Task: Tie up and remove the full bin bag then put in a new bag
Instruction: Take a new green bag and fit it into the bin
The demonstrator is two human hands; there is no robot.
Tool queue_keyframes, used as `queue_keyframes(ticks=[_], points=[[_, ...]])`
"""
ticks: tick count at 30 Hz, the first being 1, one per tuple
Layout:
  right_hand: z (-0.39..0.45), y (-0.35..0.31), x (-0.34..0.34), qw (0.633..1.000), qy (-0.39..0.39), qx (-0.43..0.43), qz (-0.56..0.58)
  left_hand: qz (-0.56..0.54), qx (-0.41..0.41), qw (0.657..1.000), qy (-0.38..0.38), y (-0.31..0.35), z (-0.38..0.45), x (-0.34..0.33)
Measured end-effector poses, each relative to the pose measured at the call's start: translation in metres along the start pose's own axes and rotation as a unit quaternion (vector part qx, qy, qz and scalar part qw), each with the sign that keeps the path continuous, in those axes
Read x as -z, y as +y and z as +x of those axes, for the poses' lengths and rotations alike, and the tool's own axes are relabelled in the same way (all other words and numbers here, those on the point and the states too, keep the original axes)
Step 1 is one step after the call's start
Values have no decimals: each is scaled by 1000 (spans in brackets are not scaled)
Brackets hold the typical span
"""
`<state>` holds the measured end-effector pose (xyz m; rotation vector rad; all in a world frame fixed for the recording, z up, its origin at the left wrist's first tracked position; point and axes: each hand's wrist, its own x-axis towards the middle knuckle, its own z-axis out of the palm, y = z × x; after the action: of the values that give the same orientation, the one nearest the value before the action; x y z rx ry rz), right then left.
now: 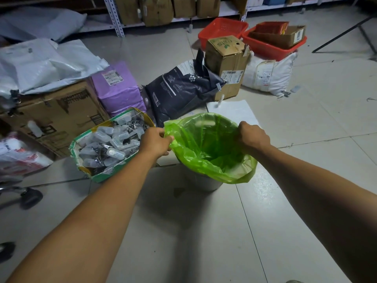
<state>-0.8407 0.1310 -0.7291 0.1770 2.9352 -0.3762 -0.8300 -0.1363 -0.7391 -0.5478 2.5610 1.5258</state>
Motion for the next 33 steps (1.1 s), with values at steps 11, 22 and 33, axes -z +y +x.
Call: queue_keyframes(ticks=[11,22,33], points=[[2,3,-4,999,10,49,-10,-198,85,975,-47,5,1,1],[-1,6,-18,982,10,188,-15,-161,93,981,-52,-8,-8,9],[-3,14,-25,981,-15,195,4,100,95,982,-130,-15,-27,3]])
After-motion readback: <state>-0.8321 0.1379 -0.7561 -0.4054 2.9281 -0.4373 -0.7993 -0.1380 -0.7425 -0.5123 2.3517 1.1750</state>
